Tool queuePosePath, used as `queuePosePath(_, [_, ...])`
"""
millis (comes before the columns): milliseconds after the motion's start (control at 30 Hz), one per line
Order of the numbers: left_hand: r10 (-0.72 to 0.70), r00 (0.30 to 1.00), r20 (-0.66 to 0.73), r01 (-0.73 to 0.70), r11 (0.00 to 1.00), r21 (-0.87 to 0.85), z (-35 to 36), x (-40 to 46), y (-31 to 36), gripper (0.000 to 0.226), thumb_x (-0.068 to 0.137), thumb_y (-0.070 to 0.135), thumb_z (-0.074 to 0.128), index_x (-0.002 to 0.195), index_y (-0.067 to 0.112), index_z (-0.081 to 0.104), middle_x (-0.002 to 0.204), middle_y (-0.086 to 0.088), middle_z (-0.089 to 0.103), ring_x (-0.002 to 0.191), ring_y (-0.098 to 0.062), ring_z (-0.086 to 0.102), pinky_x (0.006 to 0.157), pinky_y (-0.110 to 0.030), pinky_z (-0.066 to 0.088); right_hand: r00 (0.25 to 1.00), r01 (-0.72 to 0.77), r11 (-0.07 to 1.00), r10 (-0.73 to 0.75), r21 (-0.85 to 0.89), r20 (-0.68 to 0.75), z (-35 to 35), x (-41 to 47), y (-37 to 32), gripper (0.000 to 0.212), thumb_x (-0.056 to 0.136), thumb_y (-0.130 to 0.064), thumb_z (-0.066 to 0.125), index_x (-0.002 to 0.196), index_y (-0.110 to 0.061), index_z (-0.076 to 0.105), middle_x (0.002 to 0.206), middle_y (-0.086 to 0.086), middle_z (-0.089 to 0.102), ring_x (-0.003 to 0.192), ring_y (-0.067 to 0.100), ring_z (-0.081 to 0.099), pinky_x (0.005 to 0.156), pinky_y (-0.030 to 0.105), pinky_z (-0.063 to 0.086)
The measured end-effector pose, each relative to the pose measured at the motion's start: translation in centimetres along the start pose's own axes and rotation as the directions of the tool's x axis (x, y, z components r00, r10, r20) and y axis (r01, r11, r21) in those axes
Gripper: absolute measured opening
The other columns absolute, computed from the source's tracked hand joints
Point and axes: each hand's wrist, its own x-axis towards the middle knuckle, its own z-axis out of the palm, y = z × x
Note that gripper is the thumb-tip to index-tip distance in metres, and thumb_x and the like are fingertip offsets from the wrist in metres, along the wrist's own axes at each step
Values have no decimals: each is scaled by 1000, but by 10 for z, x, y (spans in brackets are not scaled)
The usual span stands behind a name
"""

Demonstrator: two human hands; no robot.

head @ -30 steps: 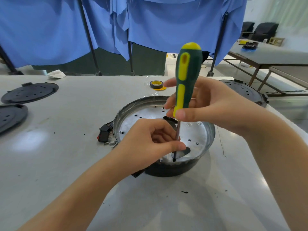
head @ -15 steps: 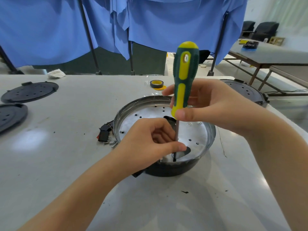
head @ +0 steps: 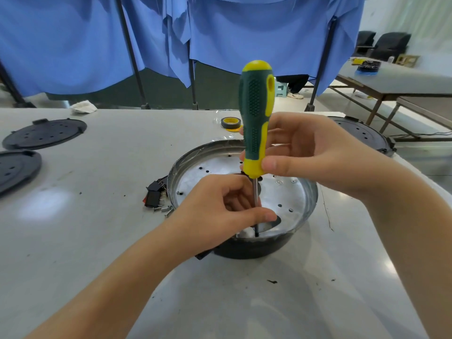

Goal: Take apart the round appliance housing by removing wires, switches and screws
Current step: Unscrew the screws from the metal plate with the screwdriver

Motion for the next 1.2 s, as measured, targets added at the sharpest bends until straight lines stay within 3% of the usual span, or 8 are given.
queuePosePath(100, [9,1000,-3,-9,999,33,2,-1,-1,22,69,32,82,68,18,66,65,-3,68,60,-21,65,62,-34,56,999,3,1000,-2,-13,34,2,-1,0,49,75,-12,71,122,-11,57,112,16,67,102,29,67,87,33,56])
queuePosePath(233, [27,1000,-5,-27,995,93,4,-2,0,17,75,34,77,75,19,69,71,8,69,66,-12,66,69,-30,55,995,23,999,-27,-41,-92,5,2,1,42,69,-17,74,108,-7,64,94,6,72,91,23,70,80,29,57])
queuePosePath(333, [17,999,36,-21,993,117,4,-2,1,9,85,31,69,91,25,70,84,17,69,78,-6,66,75,-25,54,999,-4,1000,5,24,-42,0,-1,1,44,77,-12,65,120,-10,59,98,6,74,97,20,70,78,24,55])
queuePosePath(467, [-35,991,126,40,999,-36,-7,-1,3,23,84,16,58,104,22,68,96,11,73,88,-9,69,81,-24,55,999,-15,997,18,74,-44,-4,0,3,44,83,-8,63,127,-11,53,101,7,73,100,22,69,77,24,55])
queuePosePath(633, [-45,996,76,57,986,-160,-13,2,-1,43,80,-8,44,102,19,70,92,5,74,86,-8,69,78,-20,54,989,54,986,-31,161,-144,-11,-2,1,42,78,-14,64,119,-15,58,96,4,74,96,23,71,74,23,55])
queuePosePath(800, [-46,998,43,44,998,41,-9,4,-5,29,86,3,62,100,27,70,90,15,70,85,-5,66,74,-19,55,948,53,998,-38,41,-316,-16,-2,-1,36,83,-13,63,118,-16,60,88,-4,72,87,15,71,72,21,55])
queuePosePath(933, [-164,961,225,108,964,242,-11,10,-3,13,79,28,75,89,34,71,76,26,62,63,6,58,61,-10,48,934,-46,991,-3,-128,-357,-13,1,4,32,86,-12,63,118,-13,59,90,-5,71,79,8,71,66,17,54])
queuePosePath(1200, [-299,836,460,76,894,441,-16,23,4,6,81,31,72,81,37,73,74,6,69,62,-5,61,62,-22,53,944,-59,975,-14,-212,-329,-7,8,14,28,86,-11,67,113,-12,59,98,11,69,82,17,71,65,21,56])
